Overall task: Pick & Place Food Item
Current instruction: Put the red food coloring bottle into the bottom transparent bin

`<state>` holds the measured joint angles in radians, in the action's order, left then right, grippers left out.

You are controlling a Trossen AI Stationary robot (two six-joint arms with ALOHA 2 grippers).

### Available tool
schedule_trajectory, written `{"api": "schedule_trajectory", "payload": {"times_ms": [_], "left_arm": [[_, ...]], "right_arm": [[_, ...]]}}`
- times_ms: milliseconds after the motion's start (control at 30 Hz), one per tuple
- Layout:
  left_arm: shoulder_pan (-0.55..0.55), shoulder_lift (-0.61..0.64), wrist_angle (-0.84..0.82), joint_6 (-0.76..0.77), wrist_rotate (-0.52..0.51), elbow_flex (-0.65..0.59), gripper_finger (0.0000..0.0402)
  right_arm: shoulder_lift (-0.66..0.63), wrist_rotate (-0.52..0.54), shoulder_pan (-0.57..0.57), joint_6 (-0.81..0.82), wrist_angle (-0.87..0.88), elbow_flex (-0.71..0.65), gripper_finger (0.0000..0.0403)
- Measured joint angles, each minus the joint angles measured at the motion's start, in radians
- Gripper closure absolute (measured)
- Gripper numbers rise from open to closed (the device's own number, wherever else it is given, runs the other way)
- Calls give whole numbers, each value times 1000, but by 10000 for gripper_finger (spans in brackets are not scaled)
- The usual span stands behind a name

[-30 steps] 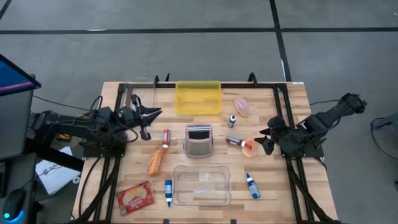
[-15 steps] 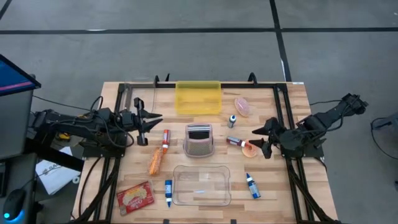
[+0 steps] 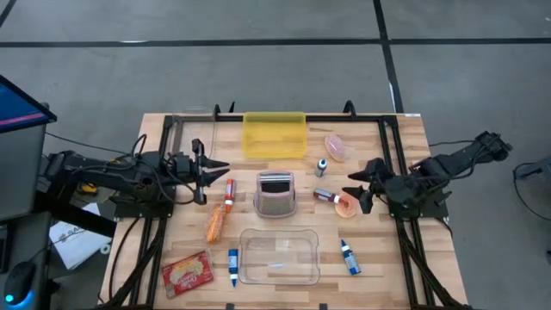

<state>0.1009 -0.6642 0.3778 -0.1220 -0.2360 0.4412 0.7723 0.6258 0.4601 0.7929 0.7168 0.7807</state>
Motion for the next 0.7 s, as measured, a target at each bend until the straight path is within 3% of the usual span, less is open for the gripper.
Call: {"api": "schedule_trajectory", "payload": {"times_ms": [367,700], "left_arm": [[0,-40,-4,-5,43,0,326],[0,-39,6,-80,86,0,277]], "right_arm": [[29,-233,-96,-111,4,0,154],[309,-317,-102,-173,122,0,154]]}}
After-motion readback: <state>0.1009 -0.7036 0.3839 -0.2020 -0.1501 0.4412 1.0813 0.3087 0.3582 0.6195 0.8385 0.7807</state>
